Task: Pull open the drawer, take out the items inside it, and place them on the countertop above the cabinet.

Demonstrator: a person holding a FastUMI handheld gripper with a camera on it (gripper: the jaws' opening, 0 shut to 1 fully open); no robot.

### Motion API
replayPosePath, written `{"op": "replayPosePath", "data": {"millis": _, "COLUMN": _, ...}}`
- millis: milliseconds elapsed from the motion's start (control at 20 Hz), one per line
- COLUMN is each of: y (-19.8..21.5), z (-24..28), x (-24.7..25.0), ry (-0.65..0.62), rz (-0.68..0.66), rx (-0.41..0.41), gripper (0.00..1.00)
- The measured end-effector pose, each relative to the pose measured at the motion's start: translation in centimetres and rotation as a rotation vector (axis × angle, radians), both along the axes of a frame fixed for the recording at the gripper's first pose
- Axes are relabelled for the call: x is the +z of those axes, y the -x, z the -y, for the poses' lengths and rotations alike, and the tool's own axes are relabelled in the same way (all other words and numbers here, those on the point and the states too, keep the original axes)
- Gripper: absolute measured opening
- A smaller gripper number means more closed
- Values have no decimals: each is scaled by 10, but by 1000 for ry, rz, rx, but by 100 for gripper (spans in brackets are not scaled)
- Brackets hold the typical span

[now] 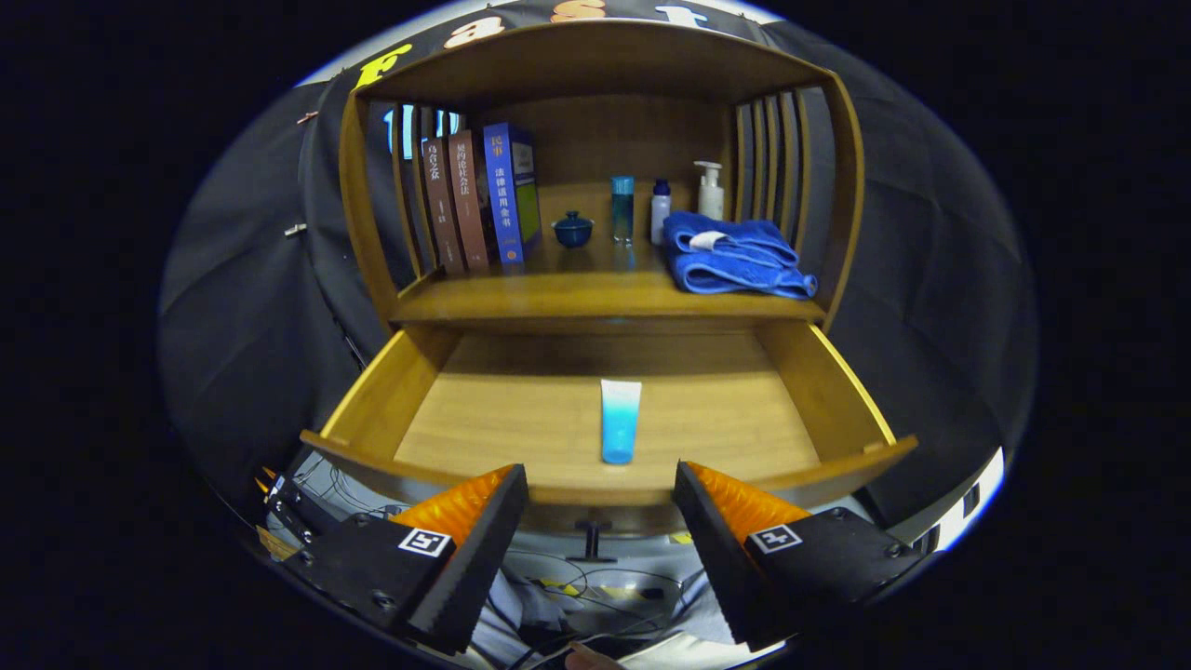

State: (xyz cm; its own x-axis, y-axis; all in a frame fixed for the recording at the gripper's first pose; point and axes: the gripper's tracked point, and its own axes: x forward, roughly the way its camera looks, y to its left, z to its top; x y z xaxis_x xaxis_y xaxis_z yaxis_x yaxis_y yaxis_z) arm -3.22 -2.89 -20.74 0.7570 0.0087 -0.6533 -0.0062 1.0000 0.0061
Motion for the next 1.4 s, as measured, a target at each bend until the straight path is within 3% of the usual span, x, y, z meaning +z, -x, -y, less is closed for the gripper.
{"op": "replayPosePath", "data": {"millis": 200, "y": -51, "z": 5, "x": -5, "ry": -33, "rz": -61, "rx": -11, "gripper": 100}}
{"op": "replayPosePath", "data": {"millis": 500, "y": -101, "z": 9, "x": -67, "ry": -15, "rz": -250, "rx": -10, "gripper": 100}}
{"op": "replayPosePath", "data": {"millis": 800, "y": -91, "z": 18, "x": -138, "ry": -30, "rz": -575, "rx": -45, "gripper": 99}}
{"op": "replayPosePath", "data": {"millis": 1100, "y": -83, "z": 25, "x": -144, "ry": 60, "rz": -656, "rx": -41, "gripper": 95}}
{"op": "replayPosePath", "data": {"millis": 1400, "y": -87, "z": 22, "x": -145, "ry": 70, "rz": -635, "rx": -9, "gripper": 66}}
